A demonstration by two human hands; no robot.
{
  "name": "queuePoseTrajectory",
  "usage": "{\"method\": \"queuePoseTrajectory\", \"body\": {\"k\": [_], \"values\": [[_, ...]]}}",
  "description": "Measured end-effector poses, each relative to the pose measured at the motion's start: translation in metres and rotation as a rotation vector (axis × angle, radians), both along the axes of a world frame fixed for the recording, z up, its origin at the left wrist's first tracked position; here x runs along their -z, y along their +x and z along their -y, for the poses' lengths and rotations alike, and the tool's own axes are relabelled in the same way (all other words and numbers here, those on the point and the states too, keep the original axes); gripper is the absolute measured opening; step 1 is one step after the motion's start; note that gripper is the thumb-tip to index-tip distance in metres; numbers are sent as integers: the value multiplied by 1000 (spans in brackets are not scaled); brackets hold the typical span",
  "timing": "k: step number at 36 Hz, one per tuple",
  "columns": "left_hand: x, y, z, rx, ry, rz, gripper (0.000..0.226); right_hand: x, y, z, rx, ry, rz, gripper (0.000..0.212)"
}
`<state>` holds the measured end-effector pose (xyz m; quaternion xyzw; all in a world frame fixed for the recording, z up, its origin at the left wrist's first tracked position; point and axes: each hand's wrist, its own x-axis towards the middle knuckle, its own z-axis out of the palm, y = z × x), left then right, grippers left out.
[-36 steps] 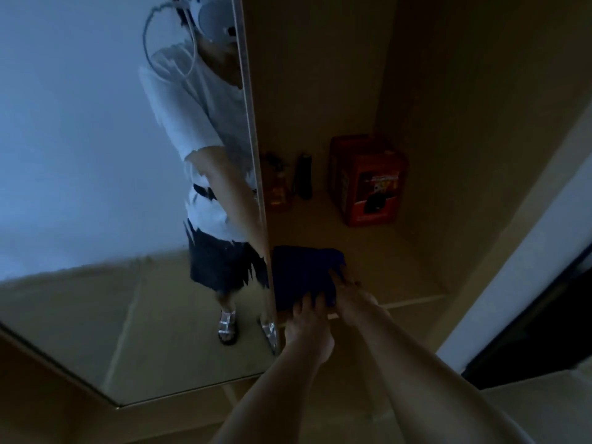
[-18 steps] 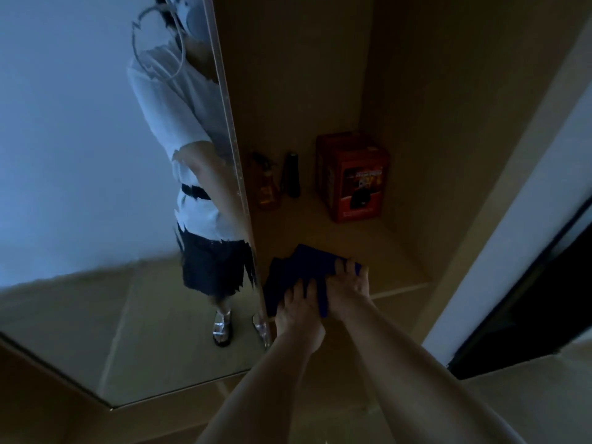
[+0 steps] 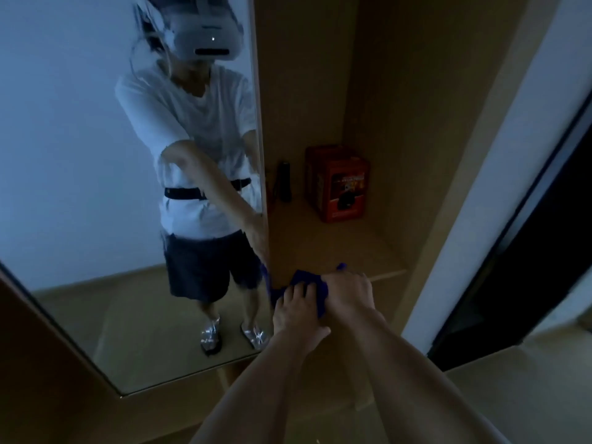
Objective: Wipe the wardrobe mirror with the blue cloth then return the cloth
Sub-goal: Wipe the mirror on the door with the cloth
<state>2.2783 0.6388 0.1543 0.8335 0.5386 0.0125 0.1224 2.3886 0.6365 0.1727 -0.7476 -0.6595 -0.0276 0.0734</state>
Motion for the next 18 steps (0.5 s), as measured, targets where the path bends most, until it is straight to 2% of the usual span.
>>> {"method": "queuePoseTrajectory", "body": {"k": [2,6,9,11,13,15,18], "values": [[-4,-12,11,-17,5,38,78,-8,-12,11,8,-13,-75,16],[-17,-49,31,-94,-46,99,47,-16,-40,33,6,-49,-165,13],[-24,-80,42,-104,-94,80,45,-15,-61,49,11,-104,-168,12],[-27,-100,49,-87,-117,96,41,-13,-75,58,34,-220,-229,16],[-28,-120,55,-53,-127,98,31,-13,-91,66,43,-387,-353,26],[-27,-138,61,-32,-130,75,22,-14,-110,74,34,-539,-454,46],[-25,-162,70,-31,-145,27,21,-7,-138,86,42,-626,-478,80]]}}
